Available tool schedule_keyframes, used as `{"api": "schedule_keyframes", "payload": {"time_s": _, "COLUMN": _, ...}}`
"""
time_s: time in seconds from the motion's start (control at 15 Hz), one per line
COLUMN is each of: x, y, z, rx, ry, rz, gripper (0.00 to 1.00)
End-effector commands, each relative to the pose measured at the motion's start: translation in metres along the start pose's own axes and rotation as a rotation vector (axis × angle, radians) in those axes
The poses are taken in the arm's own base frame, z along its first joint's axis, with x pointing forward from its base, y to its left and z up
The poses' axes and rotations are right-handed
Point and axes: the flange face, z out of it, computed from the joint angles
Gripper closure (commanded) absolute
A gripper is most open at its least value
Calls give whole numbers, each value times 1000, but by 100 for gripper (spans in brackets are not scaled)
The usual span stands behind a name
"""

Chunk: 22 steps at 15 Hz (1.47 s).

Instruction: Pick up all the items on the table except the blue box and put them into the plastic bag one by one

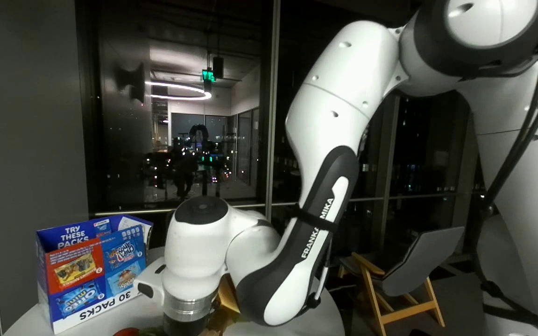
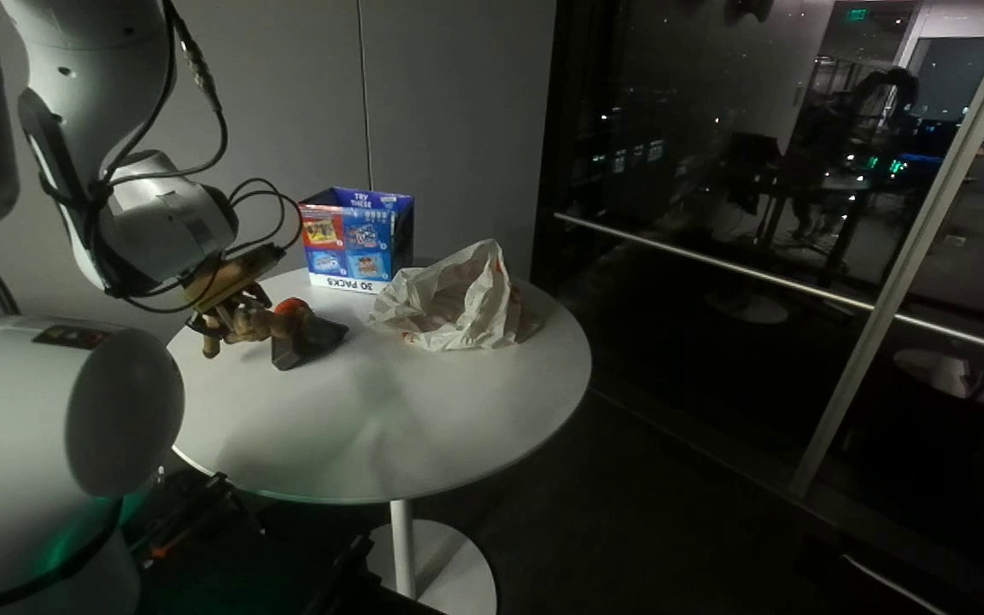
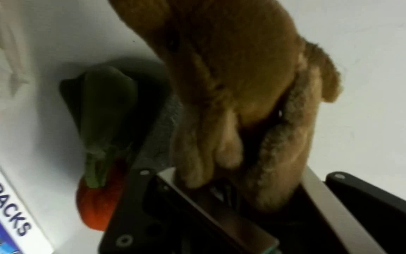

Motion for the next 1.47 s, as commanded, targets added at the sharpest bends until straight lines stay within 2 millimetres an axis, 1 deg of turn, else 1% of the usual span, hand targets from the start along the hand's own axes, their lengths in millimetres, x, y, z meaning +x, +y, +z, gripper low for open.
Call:
{"api": "schedule_keyframes", "payload": {"time_s": 0.0, "x": -31, "y": 4, "z": -62, "rx": -141, "ry": 37, "rz": 119, "gripper": 94}}
{"api": "schedule_keyframes", "payload": {"time_s": 0.07, "x": -39, "y": 10, "z": -70, "rx": -183, "ry": 33, "rz": 153, "gripper": 95}}
{"api": "schedule_keyframes", "payload": {"time_s": 0.2, "x": -54, "y": 24, "z": -79, "rx": -265, "ry": 20, "rz": 220, "gripper": 93}}
{"api": "schedule_keyframes", "payload": {"time_s": 0.47, "x": -85, "y": 56, "z": -76, "rx": -421, "ry": -52, "rz": 364, "gripper": 92}}
{"api": "schedule_keyframes", "payload": {"time_s": 0.6, "x": -103, "y": 69, "z": -68, "rx": -485, "ry": -107, "rz": 443, "gripper": 93}}
{"api": "schedule_keyframes", "payload": {"time_s": 0.8, "x": -122, "y": 89, "z": -46, "rx": -565, "ry": -220, "rz": 560, "gripper": 92}}
{"api": "schedule_keyframes", "payload": {"time_s": 1.0, "x": -132, "y": 111, "z": -19, "rx": -647, "ry": -363, "rz": 644, "gripper": 93}}
{"api": "schedule_keyframes", "payload": {"time_s": 1.13, "x": -134, "y": 126, "z": 1, "rx": -701, "ry": -476, "rz": 675, "gripper": 93}}
{"api": "schedule_keyframes", "payload": {"time_s": 1.27, "x": -127, "y": 142, "z": 20, "rx": -749, "ry": -592, "rz": 693, "gripper": 93}}
{"api": "schedule_keyframes", "payload": {"time_s": 1.4, "x": -120, "y": 160, "z": 35, "rx": -750, "ry": -655, "rz": 707, "gripper": 93}}
